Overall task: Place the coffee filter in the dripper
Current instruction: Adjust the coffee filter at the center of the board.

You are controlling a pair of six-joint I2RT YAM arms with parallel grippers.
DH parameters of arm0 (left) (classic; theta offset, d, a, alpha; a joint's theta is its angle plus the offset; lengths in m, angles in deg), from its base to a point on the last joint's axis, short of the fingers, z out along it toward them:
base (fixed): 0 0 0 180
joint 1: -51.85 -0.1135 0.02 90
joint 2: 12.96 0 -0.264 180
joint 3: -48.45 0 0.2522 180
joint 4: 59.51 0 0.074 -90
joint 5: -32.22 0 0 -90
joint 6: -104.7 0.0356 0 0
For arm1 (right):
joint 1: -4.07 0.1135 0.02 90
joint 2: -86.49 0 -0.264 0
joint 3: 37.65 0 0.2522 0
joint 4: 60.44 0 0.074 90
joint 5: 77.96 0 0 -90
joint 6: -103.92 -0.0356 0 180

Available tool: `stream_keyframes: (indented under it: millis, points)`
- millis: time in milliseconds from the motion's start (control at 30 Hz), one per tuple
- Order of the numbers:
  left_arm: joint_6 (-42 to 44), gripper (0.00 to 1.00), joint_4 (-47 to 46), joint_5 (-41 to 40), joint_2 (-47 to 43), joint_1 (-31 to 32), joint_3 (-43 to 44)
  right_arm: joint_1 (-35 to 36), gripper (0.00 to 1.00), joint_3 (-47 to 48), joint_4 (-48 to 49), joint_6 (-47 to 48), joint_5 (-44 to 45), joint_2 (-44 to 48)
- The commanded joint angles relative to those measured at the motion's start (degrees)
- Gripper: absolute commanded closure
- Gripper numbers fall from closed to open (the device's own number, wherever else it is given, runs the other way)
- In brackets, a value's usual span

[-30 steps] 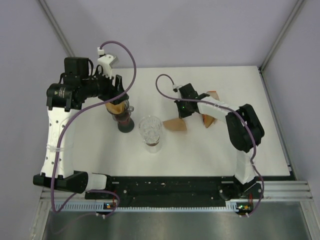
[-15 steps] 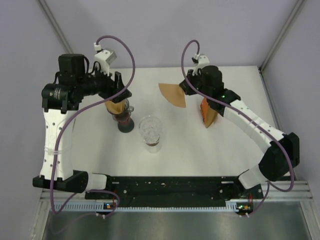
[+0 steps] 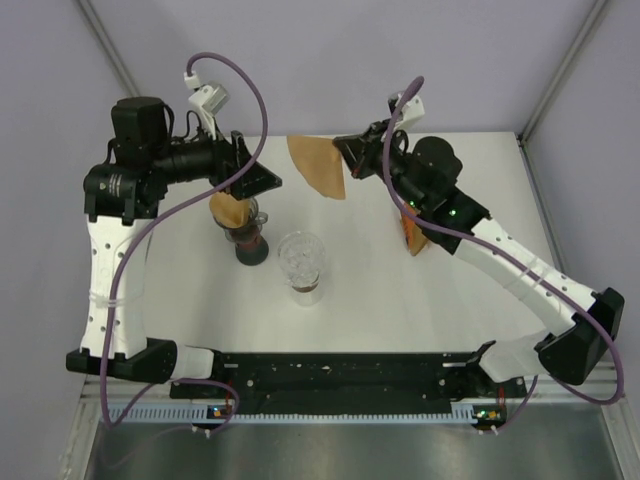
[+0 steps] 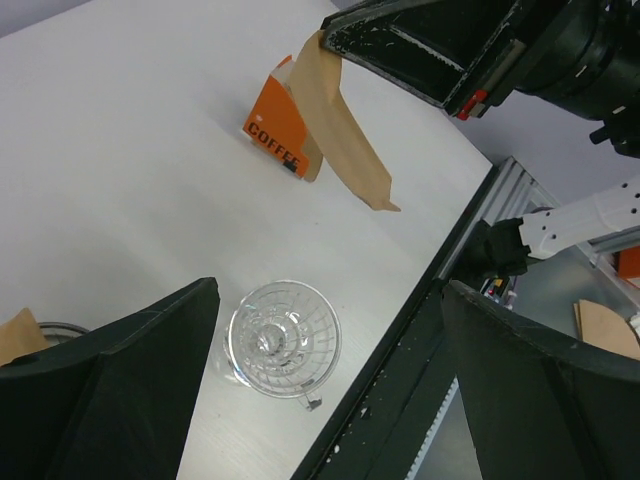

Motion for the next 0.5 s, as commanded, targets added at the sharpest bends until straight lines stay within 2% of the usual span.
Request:
stream_keyframes:
  millis: [0,200,467]
  points:
    - [-6.1,0.01,-8.1,4.1,-0.1,1.0,-1.7,2.8,1.00,2.8,7.0,-0.6,1.7,-0.5]
    - [-9.3,0.07,-9.9,-2.7,1.5,1.9,-3.6,4.5,1.00,4.3,8.0,-1.2,-0.2,-2.3]
    - [-17.0,0.32,-17.9,-2.2,1.3,1.9,-9.0,5.5,1.00,4.2,7.7,-1.7,-1.2,-4.7]
